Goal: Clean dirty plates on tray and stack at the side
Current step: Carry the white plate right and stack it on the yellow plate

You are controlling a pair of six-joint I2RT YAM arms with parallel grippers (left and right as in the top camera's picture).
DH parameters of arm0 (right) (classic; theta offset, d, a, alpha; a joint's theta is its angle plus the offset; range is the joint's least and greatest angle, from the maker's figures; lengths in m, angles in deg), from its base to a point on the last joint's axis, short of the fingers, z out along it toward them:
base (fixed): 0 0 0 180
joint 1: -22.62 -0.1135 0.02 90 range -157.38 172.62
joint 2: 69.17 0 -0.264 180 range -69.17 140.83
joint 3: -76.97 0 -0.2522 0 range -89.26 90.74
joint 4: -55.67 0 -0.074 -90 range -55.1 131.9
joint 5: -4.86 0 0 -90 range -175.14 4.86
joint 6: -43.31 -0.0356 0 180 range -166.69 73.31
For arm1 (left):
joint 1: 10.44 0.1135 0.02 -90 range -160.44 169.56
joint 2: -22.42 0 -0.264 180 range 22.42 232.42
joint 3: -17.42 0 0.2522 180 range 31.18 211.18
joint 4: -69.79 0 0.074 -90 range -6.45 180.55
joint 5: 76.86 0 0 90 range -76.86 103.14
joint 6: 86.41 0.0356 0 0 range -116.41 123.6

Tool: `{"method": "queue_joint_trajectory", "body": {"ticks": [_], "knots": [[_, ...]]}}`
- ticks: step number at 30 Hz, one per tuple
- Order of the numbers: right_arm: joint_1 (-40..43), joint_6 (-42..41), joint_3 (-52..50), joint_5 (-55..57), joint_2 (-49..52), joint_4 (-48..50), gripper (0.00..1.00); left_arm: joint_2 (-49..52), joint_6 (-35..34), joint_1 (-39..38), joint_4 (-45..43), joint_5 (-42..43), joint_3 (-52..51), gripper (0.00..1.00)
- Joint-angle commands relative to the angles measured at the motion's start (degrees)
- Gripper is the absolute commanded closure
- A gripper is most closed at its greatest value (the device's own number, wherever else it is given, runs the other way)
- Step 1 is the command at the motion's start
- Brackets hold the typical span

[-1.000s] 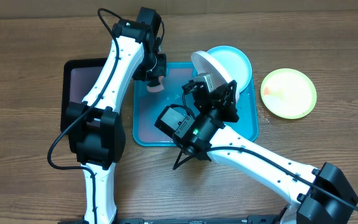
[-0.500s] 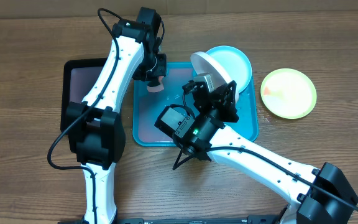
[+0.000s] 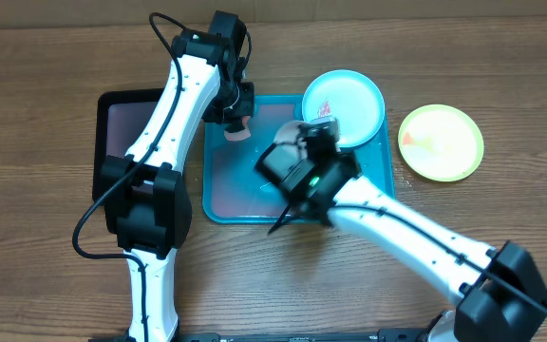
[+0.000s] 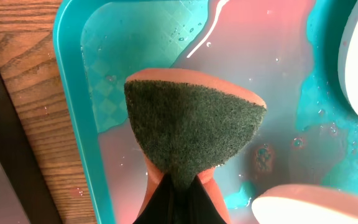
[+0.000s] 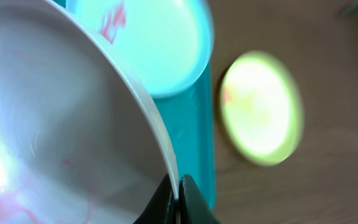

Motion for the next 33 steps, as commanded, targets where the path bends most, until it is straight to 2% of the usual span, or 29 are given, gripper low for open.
{"method": "queue_joint_trajectory", "body": {"ticks": [1, 6, 11, 14, 16, 20, 27, 33], "knots": [[7.67, 3.17, 1.18, -18.80, -1.40, 1.07, 0.96, -0.04, -0.81, -0.11, -0.17, -0.20, 0.94, 0.96], [22.10, 10.97, 1.18, -42.03, -1.38, 4.76, 0.96, -0.04, -0.79, -0.11, -0.28, -0.39, 0.94, 0.96], [37.53, 12.17, 1.18, -54.18, -1.38, 5.33, 0.96, -0.04, -0.81, -0.13, -0.28, -0.37, 0.94, 0.96], [46.12, 12.15, 1.18, -54.60, -1.31, 5.68, 0.96, -0.04, -0.81, -0.13, -0.37, -0.39, 0.94, 0.96], [55.65, 12.13, 1.05, -53.44, -0.09, 7.21, 0.96, -0.04, -0.81, -0.13, -0.68, -0.37, 0.94, 0.96], [62.14, 11.96, 0.63, -48.65, 2.34, 8.50, 0.96, -0.04, -0.79, -0.13, -0.79, -0.39, 0.94, 0.96], [70.18, 9.07, 0.63, -47.08, 8.85, 10.64, 0.96, -0.04, -0.81, -0.13, -0.87, -0.39, 0.94, 0.96], [70.44, 9.16, 0.63, -47.12, 11.28, 12.39, 0.96, -0.04, -0.81, -0.13, -0.98, -0.39, 0.94, 0.96]]}}
